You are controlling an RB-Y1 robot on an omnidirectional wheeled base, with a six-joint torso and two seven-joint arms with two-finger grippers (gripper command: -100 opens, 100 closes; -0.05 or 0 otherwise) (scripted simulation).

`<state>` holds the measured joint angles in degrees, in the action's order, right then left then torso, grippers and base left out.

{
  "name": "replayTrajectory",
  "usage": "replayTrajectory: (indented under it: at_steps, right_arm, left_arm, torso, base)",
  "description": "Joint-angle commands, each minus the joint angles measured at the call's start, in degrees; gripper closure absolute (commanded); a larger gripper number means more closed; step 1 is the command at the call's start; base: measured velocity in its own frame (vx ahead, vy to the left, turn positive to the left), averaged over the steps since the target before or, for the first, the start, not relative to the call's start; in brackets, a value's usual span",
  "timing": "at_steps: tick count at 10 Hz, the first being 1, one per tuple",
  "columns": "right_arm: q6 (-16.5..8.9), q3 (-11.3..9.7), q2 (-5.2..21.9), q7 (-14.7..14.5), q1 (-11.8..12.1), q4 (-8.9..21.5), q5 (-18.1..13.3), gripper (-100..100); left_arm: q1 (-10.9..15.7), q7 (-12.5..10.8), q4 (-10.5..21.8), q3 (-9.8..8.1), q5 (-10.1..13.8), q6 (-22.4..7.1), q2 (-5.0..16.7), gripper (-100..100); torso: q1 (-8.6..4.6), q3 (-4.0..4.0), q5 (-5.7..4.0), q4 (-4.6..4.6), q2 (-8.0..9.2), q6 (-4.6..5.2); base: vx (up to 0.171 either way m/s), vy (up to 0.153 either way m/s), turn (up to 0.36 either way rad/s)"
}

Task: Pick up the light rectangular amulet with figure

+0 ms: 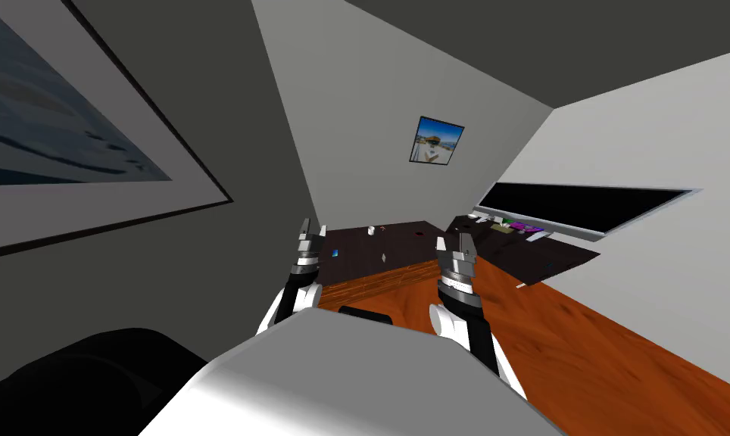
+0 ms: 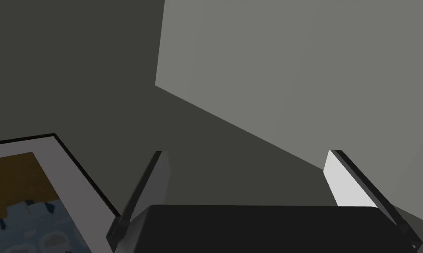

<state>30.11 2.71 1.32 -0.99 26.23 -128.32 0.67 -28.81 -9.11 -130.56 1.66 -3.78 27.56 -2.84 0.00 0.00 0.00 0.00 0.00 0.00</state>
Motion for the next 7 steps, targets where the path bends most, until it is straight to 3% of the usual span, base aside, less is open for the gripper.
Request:
replayTrajectory:
  at_steps: [1,7]
  right_arm:
    - [0.0,0.0,2.3,1.4,0.3,0.9,-2.1,-100]
    - [0.2,-0.1,6.7,8.4,1.8,4.9,-11.9,-100]
  left_arm:
    - [0.0,0.0,0.0,0.00,0.0,0.0,0.0,0]
    - [0.0,0.0,0.0,-0.01,0.0,0.0,0.0,0]
  torso:
    - [0.00,0.00,0.00,0.00,0.00,0.00]
    - [-0.34,0.02,-0.08,0.01,0.03,0.01]
  base:
    - [-0.010,-0.040,0.195]
    - [-0.017,-0.085,0.213]
